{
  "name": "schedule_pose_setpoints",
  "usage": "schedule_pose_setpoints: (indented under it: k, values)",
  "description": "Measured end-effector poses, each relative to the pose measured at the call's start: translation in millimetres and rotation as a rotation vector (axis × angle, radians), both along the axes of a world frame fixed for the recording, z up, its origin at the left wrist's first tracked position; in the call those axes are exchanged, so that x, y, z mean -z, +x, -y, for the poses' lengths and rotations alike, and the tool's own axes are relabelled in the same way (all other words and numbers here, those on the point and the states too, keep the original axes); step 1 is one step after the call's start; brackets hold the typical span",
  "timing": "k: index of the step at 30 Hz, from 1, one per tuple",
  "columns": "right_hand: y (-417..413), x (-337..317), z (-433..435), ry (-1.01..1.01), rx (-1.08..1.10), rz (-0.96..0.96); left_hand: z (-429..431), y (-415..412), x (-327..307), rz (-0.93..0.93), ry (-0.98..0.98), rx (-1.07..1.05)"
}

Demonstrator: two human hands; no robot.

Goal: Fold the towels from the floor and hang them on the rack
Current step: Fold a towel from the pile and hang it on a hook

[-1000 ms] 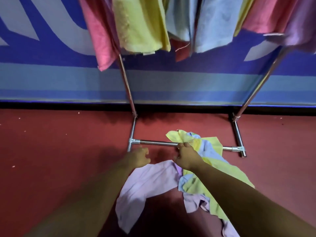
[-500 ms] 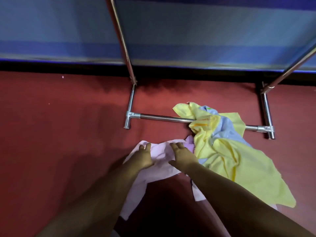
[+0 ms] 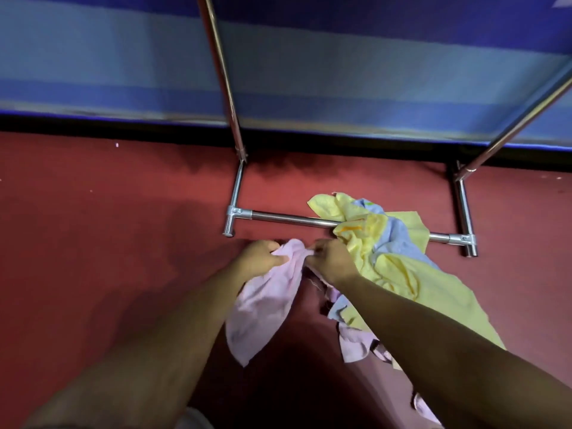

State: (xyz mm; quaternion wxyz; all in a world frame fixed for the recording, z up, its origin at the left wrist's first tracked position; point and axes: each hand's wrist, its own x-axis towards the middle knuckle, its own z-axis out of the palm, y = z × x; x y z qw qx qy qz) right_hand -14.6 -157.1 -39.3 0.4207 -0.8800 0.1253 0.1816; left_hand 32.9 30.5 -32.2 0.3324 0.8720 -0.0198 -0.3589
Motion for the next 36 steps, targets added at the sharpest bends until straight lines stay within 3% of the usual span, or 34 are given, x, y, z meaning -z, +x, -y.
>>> schedule_pose_setpoints:
  k: [10, 17, 20, 24, 28, 32, 36]
  values:
    - [-1, -215, 18, 0.287, 0.192, 0.384, 24, 0, -232, 0.214, -0.450, -0.187]
    - [-76, -355, 15, 0.416, 0.209, 0.526, 25, -69, -367, 0.585, -0.486, -0.169]
    - [-105, -376, 12, 0.488, 0.186, 0.464, 22, -101, -382, 0.630, -0.508, -0.106]
    - [-133, -375, 10, 0.796, 0.191, 0.331, 21, -129, -371, 0.654, -0.591, -0.052]
    - [-144, -369, 19, 0.546, -0.046, 0.396, 23, -136, -368, 0.624, -0.583, 0.104]
    - [-143, -376, 26, 0.451, -0.018, 0.474, 23, -136, -370, 0.635, -0.600, 0.109]
    - [-139, -384, 31, 0.437, 0.124, 0.548, 13, -131, -370, 0.553, -0.446, 0.150]
